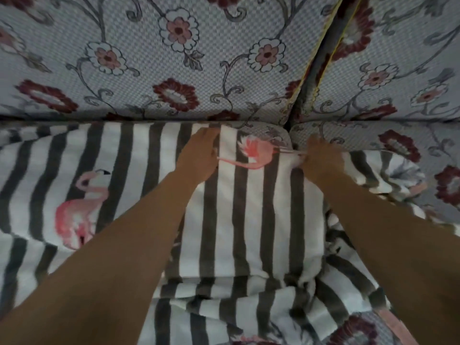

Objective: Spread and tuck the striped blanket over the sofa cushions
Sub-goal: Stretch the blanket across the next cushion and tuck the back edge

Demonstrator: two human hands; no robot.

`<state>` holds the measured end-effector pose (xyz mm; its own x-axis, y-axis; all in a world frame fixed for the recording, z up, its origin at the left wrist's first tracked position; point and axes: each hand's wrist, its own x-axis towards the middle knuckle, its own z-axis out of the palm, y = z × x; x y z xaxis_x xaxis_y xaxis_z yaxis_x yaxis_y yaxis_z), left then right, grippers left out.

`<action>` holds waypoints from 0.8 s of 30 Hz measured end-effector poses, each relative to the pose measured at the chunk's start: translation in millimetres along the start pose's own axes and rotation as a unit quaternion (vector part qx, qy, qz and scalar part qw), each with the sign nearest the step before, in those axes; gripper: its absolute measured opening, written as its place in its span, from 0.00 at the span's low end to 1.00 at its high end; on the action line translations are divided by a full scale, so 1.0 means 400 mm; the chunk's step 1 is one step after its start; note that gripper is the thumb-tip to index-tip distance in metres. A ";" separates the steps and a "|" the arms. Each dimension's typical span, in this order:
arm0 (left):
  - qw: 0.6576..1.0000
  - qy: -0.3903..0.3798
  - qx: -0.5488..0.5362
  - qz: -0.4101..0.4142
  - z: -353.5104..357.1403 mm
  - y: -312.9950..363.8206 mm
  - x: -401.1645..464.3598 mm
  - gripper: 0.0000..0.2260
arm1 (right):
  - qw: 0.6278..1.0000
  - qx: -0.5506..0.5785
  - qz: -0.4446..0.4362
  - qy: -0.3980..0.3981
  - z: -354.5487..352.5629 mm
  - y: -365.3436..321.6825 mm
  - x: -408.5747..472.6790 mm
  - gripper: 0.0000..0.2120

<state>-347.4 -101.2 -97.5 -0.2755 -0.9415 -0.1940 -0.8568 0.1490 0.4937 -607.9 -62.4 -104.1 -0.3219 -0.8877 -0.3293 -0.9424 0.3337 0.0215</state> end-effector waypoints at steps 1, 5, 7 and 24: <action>1.000 -0.010 0.002 -0.008 0.006 -0.030 -0.016 0.20 | 1.000 -0.012 -0.015 0.020 0.019 -0.011 0.011 0.24; 0.996 -0.024 0.010 -0.080 -0.008 -0.148 -0.085 0.18 | 0.991 -0.026 -0.123 0.039 0.058 -0.099 0.019 0.20; 0.993 -0.034 0.027 -0.106 -0.035 -0.190 -0.113 0.17 | 0.983 -0.036 -0.175 0.029 0.059 -0.155 0.015 0.15; 0.985 0.049 0.067 -0.149 -0.267 -0.580 -0.068 0.21 | 0.957 0.027 -0.284 0.054 0.108 -0.631 0.008 0.15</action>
<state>-94.7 -142.3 -116.2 0.0352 -0.9729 -0.2283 -0.9448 -0.1069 0.3096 -367.3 -135.6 -151.5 0.2313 -0.9572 -0.1742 -0.9627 -0.1994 -0.1828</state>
